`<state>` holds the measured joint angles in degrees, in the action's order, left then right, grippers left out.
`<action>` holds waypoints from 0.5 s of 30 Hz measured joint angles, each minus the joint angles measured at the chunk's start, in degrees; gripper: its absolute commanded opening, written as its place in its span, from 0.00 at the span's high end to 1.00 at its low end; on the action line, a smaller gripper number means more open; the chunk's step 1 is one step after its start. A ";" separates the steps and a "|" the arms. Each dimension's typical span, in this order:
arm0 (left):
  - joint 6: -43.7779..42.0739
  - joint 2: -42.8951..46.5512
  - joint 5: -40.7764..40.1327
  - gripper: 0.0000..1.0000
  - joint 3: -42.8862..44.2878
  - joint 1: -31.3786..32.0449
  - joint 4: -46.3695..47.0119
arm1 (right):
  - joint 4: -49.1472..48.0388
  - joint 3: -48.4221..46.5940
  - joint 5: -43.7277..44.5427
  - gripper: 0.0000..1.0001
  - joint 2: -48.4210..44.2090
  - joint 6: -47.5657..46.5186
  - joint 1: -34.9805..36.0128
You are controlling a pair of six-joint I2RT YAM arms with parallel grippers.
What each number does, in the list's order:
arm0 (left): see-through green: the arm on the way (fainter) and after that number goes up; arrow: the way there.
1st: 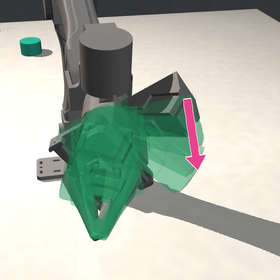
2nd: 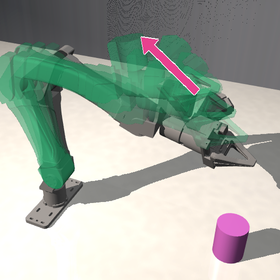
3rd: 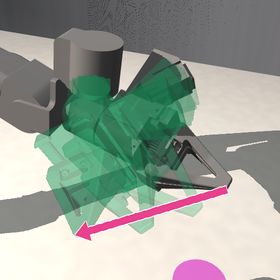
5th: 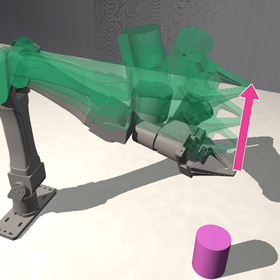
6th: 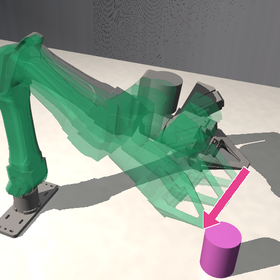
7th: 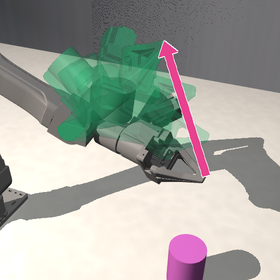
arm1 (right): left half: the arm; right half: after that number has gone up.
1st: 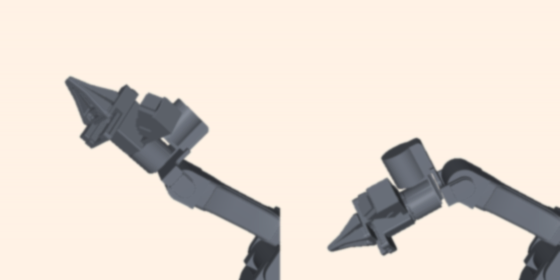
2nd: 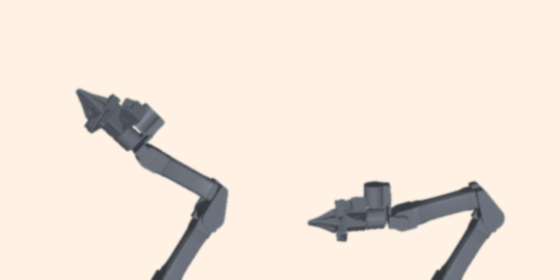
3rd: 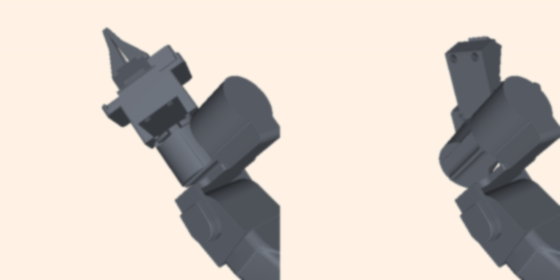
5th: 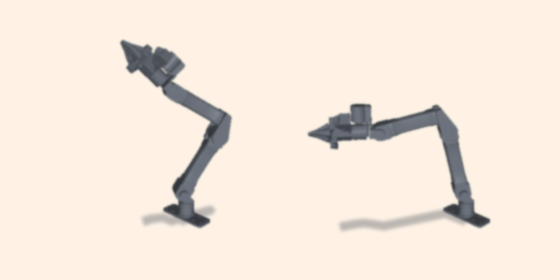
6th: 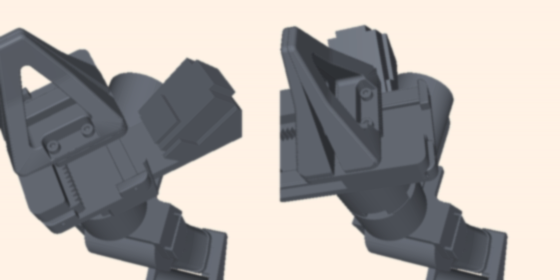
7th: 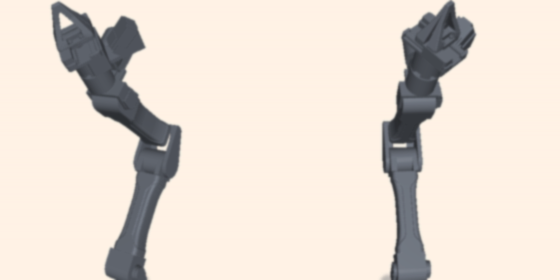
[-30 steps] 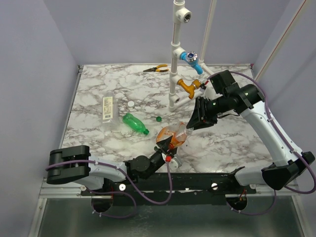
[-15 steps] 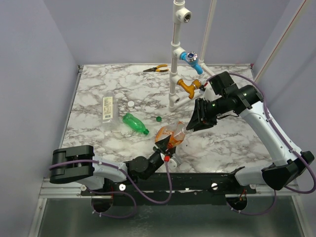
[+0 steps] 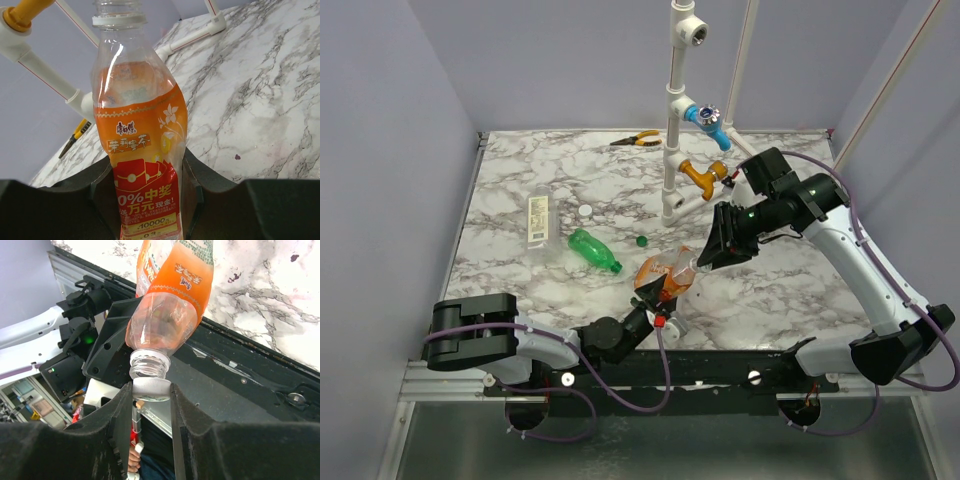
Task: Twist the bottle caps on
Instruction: Screw the bottle cap onto the plastic bottle.
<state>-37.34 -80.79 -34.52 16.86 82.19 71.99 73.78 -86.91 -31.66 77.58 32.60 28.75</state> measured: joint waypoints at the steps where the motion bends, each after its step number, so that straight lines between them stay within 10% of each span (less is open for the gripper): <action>1: 0.00 -0.02 0.00 1.00 0.02 0.00 0.02 | 0.00 0.00 0.00 0.67 0.00 0.00 0.00; 15: -0.02 -0.90 0.28 1.00 0.15 0.00 0.39 | 0.00 -0.63 0.00 0.67 1.51 0.39 0.00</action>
<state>-37.36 -81.69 -34.24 17.02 82.19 72.38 73.78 -87.55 -31.66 79.09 32.99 28.75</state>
